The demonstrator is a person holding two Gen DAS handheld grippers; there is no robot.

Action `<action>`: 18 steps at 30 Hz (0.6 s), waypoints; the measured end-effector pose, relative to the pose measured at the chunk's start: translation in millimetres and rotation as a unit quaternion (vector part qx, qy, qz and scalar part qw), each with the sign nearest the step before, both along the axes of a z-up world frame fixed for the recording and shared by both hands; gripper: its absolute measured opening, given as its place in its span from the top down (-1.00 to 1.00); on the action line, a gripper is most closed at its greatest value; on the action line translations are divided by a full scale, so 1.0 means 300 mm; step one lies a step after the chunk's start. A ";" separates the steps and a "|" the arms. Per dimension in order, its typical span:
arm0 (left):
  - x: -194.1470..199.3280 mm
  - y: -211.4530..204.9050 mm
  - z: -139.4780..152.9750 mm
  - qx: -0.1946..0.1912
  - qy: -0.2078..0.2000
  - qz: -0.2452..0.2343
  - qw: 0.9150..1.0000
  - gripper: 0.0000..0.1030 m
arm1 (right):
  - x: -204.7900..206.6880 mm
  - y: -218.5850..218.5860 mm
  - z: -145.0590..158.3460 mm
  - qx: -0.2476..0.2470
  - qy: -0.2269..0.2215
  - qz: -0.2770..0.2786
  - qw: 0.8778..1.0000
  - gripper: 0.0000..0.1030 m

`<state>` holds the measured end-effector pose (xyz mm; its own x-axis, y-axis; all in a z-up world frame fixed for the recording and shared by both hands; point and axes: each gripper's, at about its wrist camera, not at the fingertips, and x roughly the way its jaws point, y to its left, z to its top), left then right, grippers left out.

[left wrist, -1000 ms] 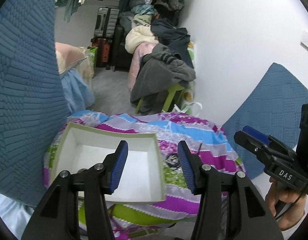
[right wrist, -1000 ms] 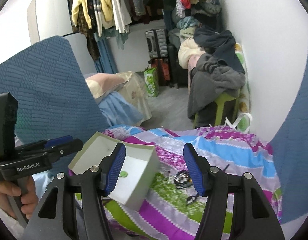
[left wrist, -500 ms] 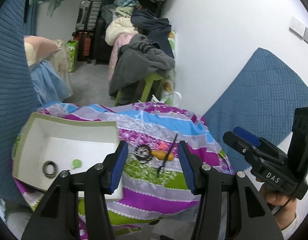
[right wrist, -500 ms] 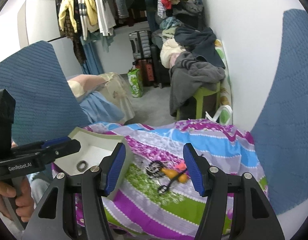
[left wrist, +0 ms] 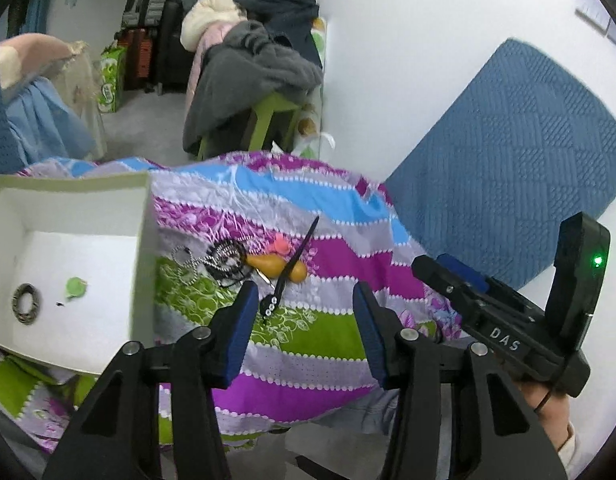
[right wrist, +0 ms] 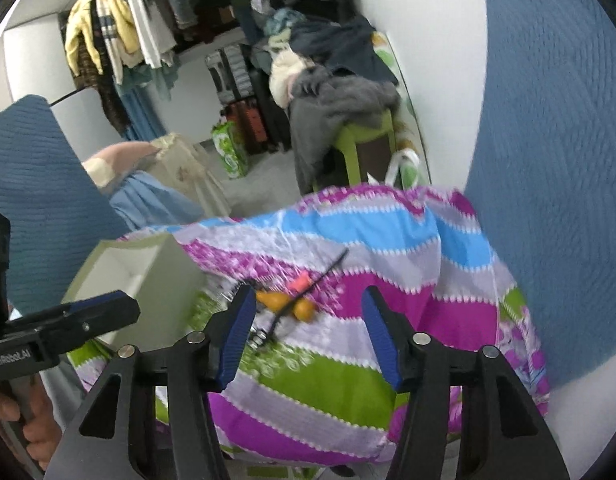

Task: Organize jewelry
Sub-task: 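Move the left gripper back to the pile and grasp the black hairpin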

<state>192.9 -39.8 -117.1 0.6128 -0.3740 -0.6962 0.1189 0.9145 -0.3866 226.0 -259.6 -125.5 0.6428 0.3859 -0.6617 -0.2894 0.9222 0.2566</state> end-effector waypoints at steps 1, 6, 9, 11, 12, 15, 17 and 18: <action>0.011 -0.008 -0.019 0.001 0.004 -0.002 1.000 0.05 | 0.009 -0.001 -0.022 0.000 0.004 0.002 1.000 0.00; 0.064 -0.045 -0.132 0.011 0.031 -0.011 0.999 0.14 | 0.065 -0.006 -0.152 0.008 0.041 0.015 0.999 0.12; 0.103 -0.068 -0.204 0.019 0.050 -0.022 0.998 0.24 | 0.116 -0.005 -0.201 0.025 0.068 0.028 0.997 0.15; 0.132 -0.084 -0.249 0.032 0.059 -0.025 0.997 0.27 | 0.136 0.001 -0.212 0.023 0.070 0.034 0.997 0.15; 0.147 -0.091 -0.266 0.036 0.066 -0.027 0.997 0.34 | 0.141 0.005 -0.216 0.019 0.069 0.036 0.997 0.15; 0.184 -0.115 -0.300 0.057 0.066 -0.028 0.996 0.37 | 0.160 0.009 -0.239 0.016 0.075 0.046 0.996 0.15; 0.203 -0.129 -0.322 0.069 0.067 -0.035 0.995 0.37 | 0.172 0.011 -0.255 0.016 0.081 0.055 0.995 0.15; 0.209 -0.135 -0.332 0.076 0.069 -0.037 0.994 0.37 | 0.178 0.014 -0.261 0.015 0.083 0.057 0.995 0.15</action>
<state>255.5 -80.2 -216.7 0.4831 -0.2990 -0.8229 0.1431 0.9542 -0.2627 279.5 -255.4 -203.9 0.4765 0.4713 -0.7422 -0.3430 0.8769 0.3367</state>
